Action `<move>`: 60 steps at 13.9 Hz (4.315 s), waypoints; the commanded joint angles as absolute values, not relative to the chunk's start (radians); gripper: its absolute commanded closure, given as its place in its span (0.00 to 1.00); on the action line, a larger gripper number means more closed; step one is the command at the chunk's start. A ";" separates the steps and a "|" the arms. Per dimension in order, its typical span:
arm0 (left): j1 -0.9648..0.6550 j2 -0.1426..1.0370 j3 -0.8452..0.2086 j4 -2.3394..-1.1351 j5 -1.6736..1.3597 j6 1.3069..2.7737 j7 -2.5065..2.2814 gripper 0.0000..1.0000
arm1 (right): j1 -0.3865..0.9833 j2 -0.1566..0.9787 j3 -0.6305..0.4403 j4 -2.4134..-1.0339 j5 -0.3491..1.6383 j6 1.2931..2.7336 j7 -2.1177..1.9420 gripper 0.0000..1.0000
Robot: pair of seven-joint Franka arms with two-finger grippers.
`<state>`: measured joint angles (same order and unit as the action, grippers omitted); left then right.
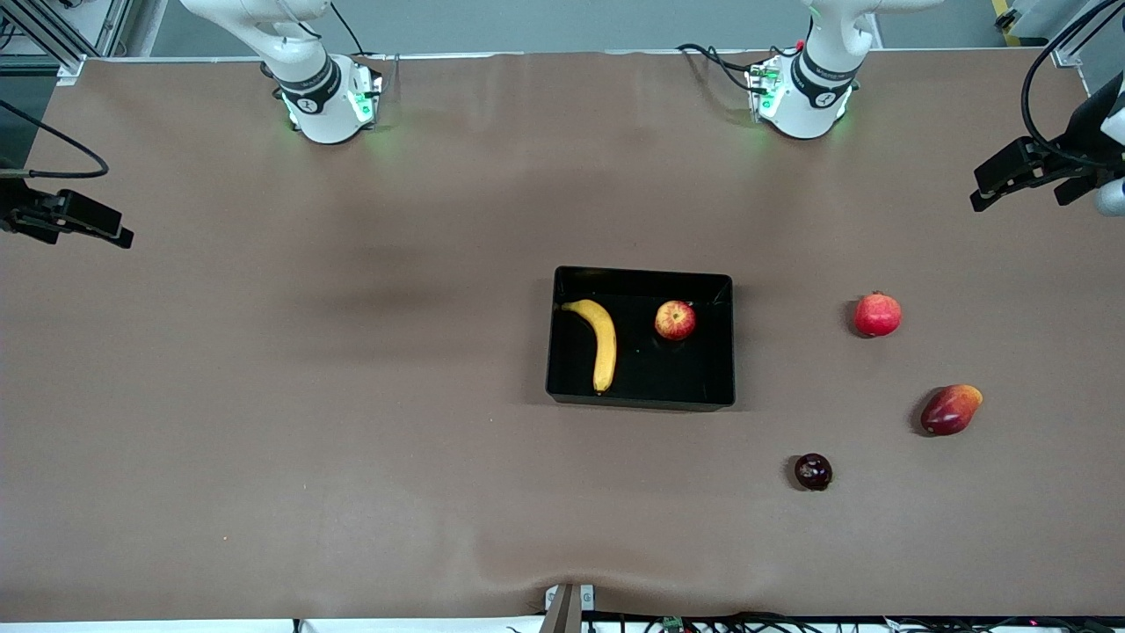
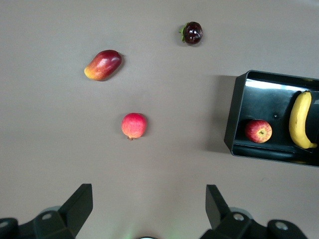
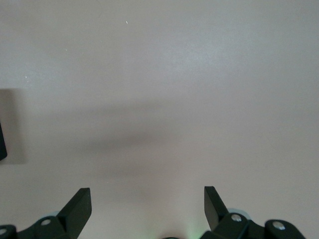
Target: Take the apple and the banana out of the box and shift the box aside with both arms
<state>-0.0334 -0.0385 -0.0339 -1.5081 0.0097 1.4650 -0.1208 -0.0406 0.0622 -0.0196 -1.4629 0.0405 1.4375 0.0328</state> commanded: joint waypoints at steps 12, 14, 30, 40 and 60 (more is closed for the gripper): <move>-0.026 -0.054 -0.038 -1.463 0.002 1.443 -0.101 0.00 | -0.038 0.034 -0.002 -1.456 0.057 1.430 0.048 0.00; -0.026 -0.055 -0.040 -1.463 0.002 1.428 -0.100 0.00 | -0.040 0.043 -0.002 -1.457 0.058 1.433 0.048 0.00; -0.026 0.020 -0.037 -1.463 -0.002 1.436 -0.103 0.00 | -0.032 0.064 -0.003 -1.480 0.058 1.439 0.049 0.00; -0.152 0.221 -0.100 -1.537 0.005 1.684 -0.430 0.00 | -0.028 0.074 -0.005 -1.480 0.058 1.447 0.048 0.00; -0.462 0.528 -0.101 -1.819 0.034 2.186 -1.078 0.00 | -0.023 0.129 -0.008 -1.465 0.040 1.470 0.032 0.00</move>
<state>-0.4491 0.5243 -0.1050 -1.7900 0.0158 2.1618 -1.0650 -0.0218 0.1199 -0.0103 -1.4800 0.0435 1.4757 0.0332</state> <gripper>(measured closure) 0.000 0.000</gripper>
